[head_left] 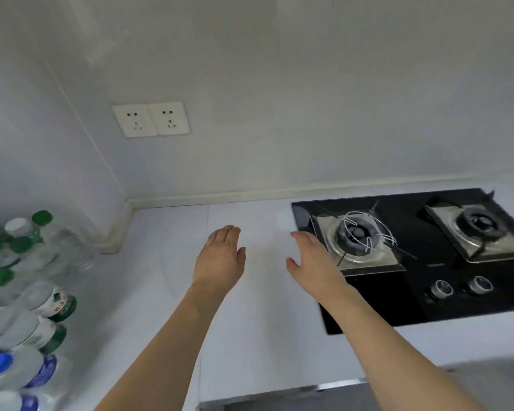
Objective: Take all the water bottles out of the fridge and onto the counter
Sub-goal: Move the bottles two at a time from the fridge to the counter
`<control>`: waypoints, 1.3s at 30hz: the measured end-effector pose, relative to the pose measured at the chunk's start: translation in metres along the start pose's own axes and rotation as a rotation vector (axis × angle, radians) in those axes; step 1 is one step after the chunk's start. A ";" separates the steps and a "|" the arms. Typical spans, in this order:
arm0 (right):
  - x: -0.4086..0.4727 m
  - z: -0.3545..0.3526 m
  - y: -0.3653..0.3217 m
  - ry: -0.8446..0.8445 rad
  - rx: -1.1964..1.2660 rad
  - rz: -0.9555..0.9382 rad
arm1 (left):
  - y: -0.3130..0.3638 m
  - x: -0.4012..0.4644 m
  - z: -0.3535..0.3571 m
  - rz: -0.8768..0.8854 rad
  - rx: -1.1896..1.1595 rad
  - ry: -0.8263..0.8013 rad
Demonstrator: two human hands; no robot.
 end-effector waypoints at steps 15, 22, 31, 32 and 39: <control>-0.181 -0.174 0.263 0.351 0.131 0.385 | 0.362 -0.014 0.058 0.503 -0.038 -0.077; -0.284 -0.224 0.365 0.457 0.178 0.490 | 0.496 -0.062 0.087 0.666 -0.044 -0.072; -0.393 -0.277 0.482 0.610 0.219 0.640 | 0.652 -0.102 0.130 0.883 -0.078 -0.136; -0.400 -0.279 0.493 0.613 0.223 0.659 | 0.666 -0.104 0.135 0.905 -0.085 -0.140; -0.434 -0.304 0.583 0.636 0.220 0.806 | 0.773 -0.108 0.194 1.042 -0.153 -0.210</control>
Point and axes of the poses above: each hand's wrist, its own x-axis towards the middle knuckle, its own z-axis out of the palm, y = z × x, the point moved 8 cm from there along x, towards the middle knuckle, and after that the axes turned 8 degrees about z, right-handed, at the moved point
